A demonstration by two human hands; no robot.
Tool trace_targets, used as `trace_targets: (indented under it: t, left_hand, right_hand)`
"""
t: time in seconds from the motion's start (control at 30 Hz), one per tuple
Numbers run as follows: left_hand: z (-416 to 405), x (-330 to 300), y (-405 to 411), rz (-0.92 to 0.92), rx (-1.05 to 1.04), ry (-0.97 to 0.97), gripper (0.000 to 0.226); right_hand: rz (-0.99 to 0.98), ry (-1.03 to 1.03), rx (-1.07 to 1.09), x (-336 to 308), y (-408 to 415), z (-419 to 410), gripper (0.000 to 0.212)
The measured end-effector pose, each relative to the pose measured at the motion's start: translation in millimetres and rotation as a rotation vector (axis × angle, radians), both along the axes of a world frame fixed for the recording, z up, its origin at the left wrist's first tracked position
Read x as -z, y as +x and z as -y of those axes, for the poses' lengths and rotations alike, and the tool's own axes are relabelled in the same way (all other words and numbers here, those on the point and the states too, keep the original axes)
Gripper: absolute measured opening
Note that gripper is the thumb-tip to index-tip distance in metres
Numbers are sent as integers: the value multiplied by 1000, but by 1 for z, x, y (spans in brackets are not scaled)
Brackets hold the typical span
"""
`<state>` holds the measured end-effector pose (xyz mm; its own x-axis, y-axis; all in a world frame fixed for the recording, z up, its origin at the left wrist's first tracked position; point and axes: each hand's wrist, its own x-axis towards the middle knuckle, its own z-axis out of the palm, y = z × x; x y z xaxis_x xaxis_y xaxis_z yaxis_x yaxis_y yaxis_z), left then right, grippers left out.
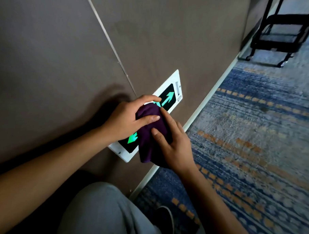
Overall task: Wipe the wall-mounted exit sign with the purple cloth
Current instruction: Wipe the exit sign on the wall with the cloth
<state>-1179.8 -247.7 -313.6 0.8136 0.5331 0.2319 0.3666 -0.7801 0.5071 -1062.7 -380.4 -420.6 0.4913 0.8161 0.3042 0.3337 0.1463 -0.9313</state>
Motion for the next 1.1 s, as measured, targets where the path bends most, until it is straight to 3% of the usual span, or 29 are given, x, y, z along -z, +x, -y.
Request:
trace_targets:
  t: [0.2, 0.4, 0.63, 0.73, 0.9, 1.1]
  left_hand:
    - [14, -20, 4, -167, -6, 53, 49]
    - [-7, -71, 15, -173, 26, 411, 60]
    - [-40, -114, 70, -576, 199, 958, 60]
    - [-49, -126, 84, -763, 189, 952, 72]
    - [-62, -131, 90, -948, 155, 1129, 87]
    - [-77, -122, 106, -1025, 157, 1268, 80]
  right_hand:
    - [-57, 25, -93, -9, 13, 8, 68]
    - [-240, 62, 78, 1, 30, -18, 56]
    - [-240, 4, 262, 10, 69, -55, 73]
    - [-220, -66, 342, 20, 93, -71, 76]
    - [-237, -152, 402, 14, 129, -111, 69]
    - [-229, -73, 457, 12, 119, -144, 66]
